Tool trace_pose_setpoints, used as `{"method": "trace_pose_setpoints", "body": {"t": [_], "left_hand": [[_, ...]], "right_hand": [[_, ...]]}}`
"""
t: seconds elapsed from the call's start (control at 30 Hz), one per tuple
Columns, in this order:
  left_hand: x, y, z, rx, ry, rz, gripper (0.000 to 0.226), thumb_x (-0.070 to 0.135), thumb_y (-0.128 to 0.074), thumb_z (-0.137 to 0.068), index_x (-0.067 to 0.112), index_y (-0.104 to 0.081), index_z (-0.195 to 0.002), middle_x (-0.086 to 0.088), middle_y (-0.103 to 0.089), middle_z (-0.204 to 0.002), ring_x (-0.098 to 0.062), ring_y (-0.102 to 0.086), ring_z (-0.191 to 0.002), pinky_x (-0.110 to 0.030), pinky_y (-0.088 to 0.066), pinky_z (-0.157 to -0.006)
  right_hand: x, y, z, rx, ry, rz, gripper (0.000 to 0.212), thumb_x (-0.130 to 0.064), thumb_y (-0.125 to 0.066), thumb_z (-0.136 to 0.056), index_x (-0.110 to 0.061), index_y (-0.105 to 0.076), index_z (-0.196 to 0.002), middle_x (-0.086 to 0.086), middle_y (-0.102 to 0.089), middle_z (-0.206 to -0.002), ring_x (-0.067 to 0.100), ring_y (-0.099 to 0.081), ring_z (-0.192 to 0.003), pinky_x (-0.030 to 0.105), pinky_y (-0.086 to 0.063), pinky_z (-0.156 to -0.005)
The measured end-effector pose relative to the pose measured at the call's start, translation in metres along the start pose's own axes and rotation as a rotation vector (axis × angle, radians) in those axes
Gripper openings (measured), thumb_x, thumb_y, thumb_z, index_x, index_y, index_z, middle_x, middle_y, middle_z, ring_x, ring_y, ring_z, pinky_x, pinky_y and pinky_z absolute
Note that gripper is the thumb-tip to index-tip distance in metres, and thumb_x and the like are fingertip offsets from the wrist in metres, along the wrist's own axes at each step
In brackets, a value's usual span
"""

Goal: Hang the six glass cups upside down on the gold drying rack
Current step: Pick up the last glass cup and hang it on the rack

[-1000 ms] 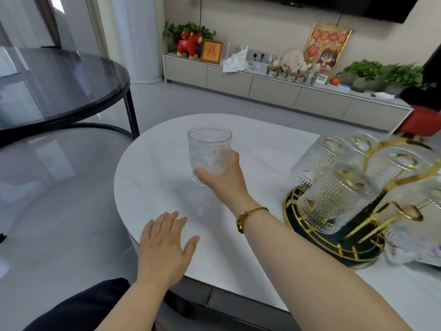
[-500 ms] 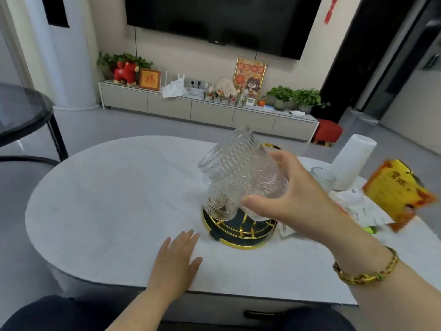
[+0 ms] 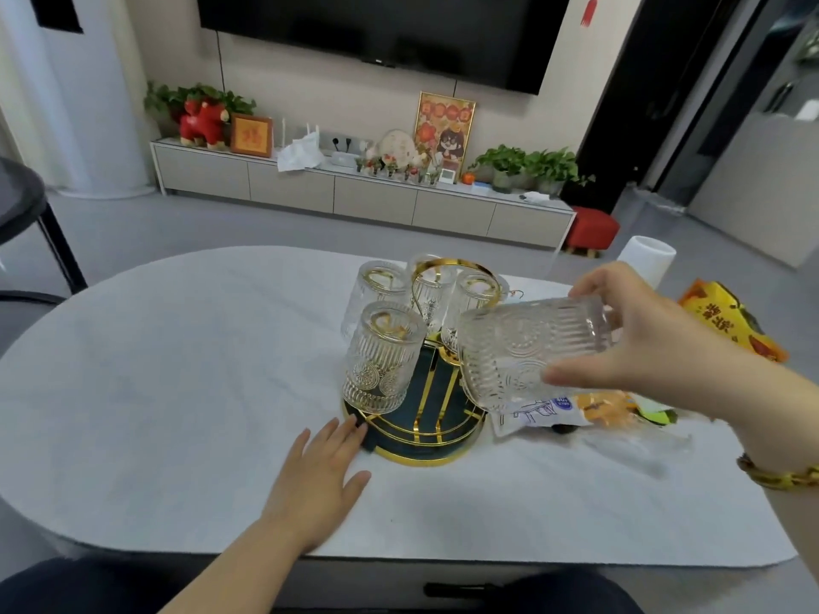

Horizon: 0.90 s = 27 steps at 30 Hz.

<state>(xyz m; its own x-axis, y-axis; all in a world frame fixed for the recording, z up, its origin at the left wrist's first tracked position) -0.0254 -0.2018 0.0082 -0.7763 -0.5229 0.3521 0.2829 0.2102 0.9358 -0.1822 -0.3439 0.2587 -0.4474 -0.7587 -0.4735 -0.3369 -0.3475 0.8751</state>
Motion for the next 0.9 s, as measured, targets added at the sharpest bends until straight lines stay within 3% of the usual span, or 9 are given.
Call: {"method": "trace_pose_setpoints", "body": {"t": [0.13, 0.23, 0.3, 0.4, 0.6, 0.9], "left_hand": [[0.000, 0.000, 0.001, 0.020, -0.005, 0.026, 0.055, 0.041, -0.029, -0.095, 0.027, -0.006, -0.143, 0.005, -0.002, -0.157, -0.012, -0.002, -0.143, -0.034, 0.001, -0.117], [0.000, 0.001, 0.002, 0.027, -0.007, 0.030, 0.055, 0.041, -0.029, -0.095, 0.028, -0.006, -0.143, 0.006, -0.001, -0.157, -0.011, -0.001, -0.143, -0.033, 0.001, -0.117], [0.000, 0.001, 0.002, 0.030, -0.013, 0.025, 0.055, 0.042, -0.028, -0.095, 0.029, -0.005, -0.143, 0.006, -0.001, -0.157, -0.011, -0.001, -0.143, -0.032, 0.002, -0.117], [0.001, 0.000, 0.003, 0.018, -0.031, 0.033, 0.055, 0.043, -0.029, -0.095, 0.031, -0.005, -0.143, 0.005, 0.001, -0.157, -0.011, 0.000, -0.143, -0.032, 0.003, -0.117], [0.002, 0.000, 0.002, 0.006, -0.058, 0.047, 0.054, 0.042, -0.030, -0.095, 0.033, -0.007, -0.143, 0.003, 0.002, -0.157, -0.011, -0.001, -0.143, -0.033, 0.003, -0.117], [0.001, -0.002, 0.002, 0.012, -0.058, 0.039, 0.054, 0.045, -0.029, -0.094, 0.035, -0.005, -0.142, 0.005, 0.003, -0.157, -0.009, 0.000, -0.143, -0.032, 0.003, -0.117]], "right_hand": [[-0.015, -0.001, -0.014, -0.020, 0.067, 0.033, 0.073, -0.052, -0.073, -0.043, -0.035, -0.033, -0.103, -0.026, -0.039, -0.086, -0.004, -0.046, -0.079, 0.013, -0.040, -0.051], [-0.027, -0.005, -0.025, -0.037, 0.123, 0.078, 0.070, -0.043, -0.076, -0.051, -0.037, -0.032, -0.104, -0.027, -0.039, -0.087, -0.004, -0.045, -0.077, 0.010, -0.034, -0.057], [-0.033, -0.008, -0.034, -0.044, 0.162, 0.122, 0.070, -0.038, -0.077, -0.055, -0.035, -0.034, -0.110, -0.017, -0.046, -0.104, 0.003, -0.043, -0.089, 0.012, -0.035, -0.069], [-0.038, -0.021, -0.046, -0.097, 0.185, 0.197, 0.074, -0.034, -0.077, -0.058, -0.028, -0.035, -0.119, -0.001, -0.044, -0.126, 0.013, -0.035, -0.107, 0.027, -0.033, -0.086], [-0.037, -0.051, -0.061, -0.173, 0.172, 0.253, 0.079, -0.030, -0.077, -0.060, -0.026, -0.032, -0.125, 0.006, -0.043, -0.129, 0.024, -0.034, -0.118, 0.033, -0.033, -0.091], [-0.030, -0.084, -0.066, -0.264, 0.148, 0.276, 0.080, -0.028, -0.076, -0.063, -0.027, -0.030, -0.128, 0.003, -0.036, -0.137, 0.024, -0.026, -0.127, 0.042, -0.031, -0.102]]}}
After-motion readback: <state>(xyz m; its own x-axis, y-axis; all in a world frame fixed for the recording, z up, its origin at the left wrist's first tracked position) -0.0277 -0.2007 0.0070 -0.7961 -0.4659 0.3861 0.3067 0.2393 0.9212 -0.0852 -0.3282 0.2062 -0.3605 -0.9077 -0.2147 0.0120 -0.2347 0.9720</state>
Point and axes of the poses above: each hand's wrist, its own z-axis away from the middle knuckle, its own y-axis out of the back of the hand, x = y × z, the point moved 8 cm from there along -z, towards the middle knuckle
